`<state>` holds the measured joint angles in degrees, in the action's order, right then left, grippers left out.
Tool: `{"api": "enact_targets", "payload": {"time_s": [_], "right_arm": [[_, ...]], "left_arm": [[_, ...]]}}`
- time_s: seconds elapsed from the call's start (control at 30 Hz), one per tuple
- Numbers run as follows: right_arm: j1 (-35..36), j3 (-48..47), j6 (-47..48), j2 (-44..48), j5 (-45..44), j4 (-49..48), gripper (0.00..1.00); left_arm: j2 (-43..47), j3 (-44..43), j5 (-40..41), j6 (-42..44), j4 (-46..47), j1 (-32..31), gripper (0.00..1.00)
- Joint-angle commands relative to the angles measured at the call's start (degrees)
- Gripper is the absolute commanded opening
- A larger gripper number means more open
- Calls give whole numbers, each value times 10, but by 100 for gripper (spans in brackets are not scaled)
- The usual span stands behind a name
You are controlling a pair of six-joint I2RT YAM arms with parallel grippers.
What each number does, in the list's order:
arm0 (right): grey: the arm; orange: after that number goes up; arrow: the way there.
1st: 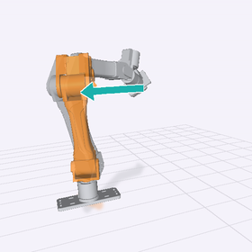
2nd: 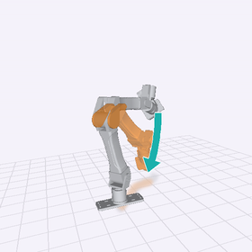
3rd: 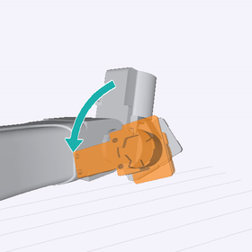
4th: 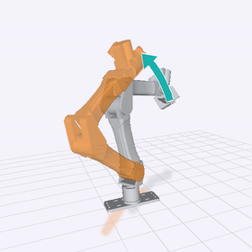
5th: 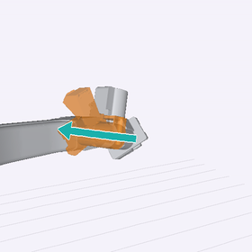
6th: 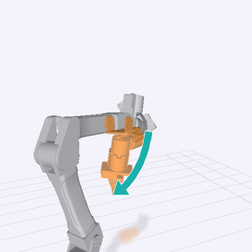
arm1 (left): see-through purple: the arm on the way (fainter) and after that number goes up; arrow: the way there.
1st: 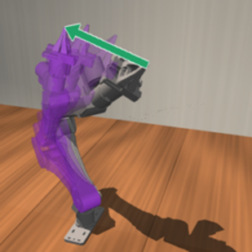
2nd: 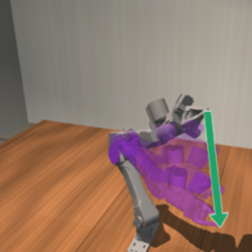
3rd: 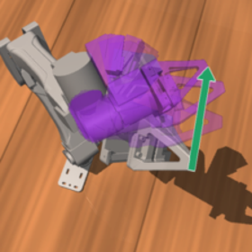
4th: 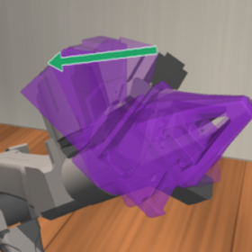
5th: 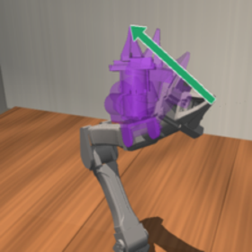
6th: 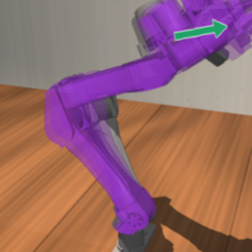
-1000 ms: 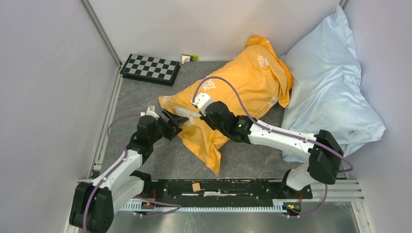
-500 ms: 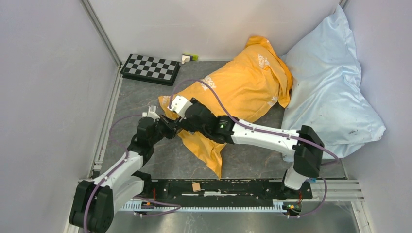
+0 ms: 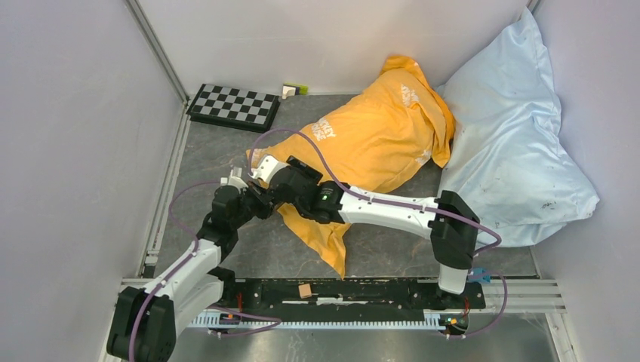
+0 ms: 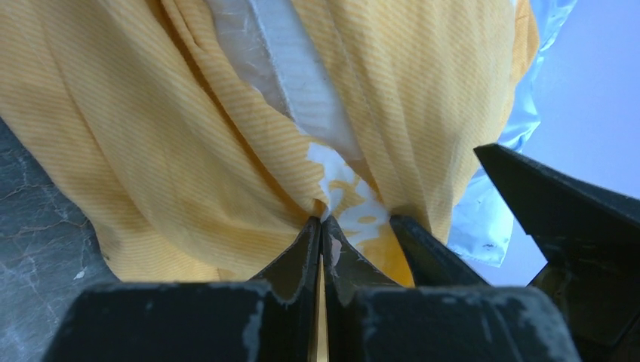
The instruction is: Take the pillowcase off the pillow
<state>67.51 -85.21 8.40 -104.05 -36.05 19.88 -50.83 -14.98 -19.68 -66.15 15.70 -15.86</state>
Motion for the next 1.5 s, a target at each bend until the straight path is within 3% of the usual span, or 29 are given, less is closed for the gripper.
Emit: {"api": "enact_targets", "payload": {"time_s": [0.0, 0.2, 0.23, 0.3, 0.37, 0.5, 0.63, 1.0, 1.13, 1.2, 1.27, 1.37, 1.47], "right_arm": [[2, -42, 4, -30, -49, 10, 69], [2, -48, 1, -55, -99, 12, 69], [2, -49, 3, -57, -111, 12, 64], [-1, -53, -1, -58, -140, 11, 39], [-6, -55, -12, -50, -152, 8, 30], [-14, -22, -15, -10, -172, -34, 26], [-42, -17, -30, 4, -180, -13, 20], [-110, 111, -103, 73, -163, -7, 19], [-112, 147, -91, 111, -101, -34, 15], [-113, 164, -91, 128, -73, -50, 15], [-115, 174, -90, 142, -60, -61, 15], [-117, 181, -89, 156, -46, -71, 15], [-118, 184, -89, 165, -32, -75, 15]], "left_arm": [[10, 12, -13, 7, 6, -2, 8], [5, 31, -16, 1, 18, -5, 4], [2, 36, -17, 1, 19, -7, 3], [-4, 45, -19, 1, 25, -12, 2], [-9, 56, -16, 1, 31, -22, 2], [-19, 75, -6, 10, 33, -39, 2], [-33, 103, 7, 25, 32, -70, 2], [-173, 88, 59, 70, 38, -152, 2], [-155, 76, 46, 81, 28, -152, 2], [-124, 45, 27, 102, -28, -152, 3], [-87, 6, 22, 132, -106, -152, 13], [-13, -56, 57, 175, -231, -152, 49], [60, -81, 103, 186, -276, -152, 83]]}}
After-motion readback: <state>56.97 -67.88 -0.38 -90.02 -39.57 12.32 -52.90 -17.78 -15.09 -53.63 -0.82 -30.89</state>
